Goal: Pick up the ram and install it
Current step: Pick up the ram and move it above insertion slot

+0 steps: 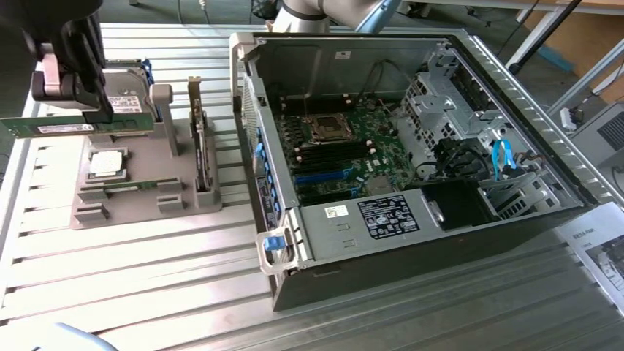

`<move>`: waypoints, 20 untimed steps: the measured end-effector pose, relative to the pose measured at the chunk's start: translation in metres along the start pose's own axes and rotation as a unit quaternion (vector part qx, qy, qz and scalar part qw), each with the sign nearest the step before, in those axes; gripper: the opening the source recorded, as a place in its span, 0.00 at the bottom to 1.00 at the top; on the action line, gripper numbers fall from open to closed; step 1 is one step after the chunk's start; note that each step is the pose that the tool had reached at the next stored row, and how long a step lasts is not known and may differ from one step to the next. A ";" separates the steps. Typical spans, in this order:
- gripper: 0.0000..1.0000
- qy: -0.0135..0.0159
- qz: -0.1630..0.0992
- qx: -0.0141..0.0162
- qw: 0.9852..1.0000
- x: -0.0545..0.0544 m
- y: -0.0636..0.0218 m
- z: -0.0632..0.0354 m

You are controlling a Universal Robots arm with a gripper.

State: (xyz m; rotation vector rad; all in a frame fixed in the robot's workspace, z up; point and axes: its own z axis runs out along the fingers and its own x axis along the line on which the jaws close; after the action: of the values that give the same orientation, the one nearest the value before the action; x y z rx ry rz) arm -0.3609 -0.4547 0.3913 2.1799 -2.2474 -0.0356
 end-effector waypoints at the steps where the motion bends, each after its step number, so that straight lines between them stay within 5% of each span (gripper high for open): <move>1: 0.12 0.000 0.000 0.000 1.000 0.000 0.0000 -0.0012; 20: 0.12 0.000 0.000 0.000 1.000 0.000 0.0002 -0.0084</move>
State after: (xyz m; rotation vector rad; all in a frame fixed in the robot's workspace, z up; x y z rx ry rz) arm -0.3609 -0.4547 0.3997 2.1799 -2.2475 -0.0355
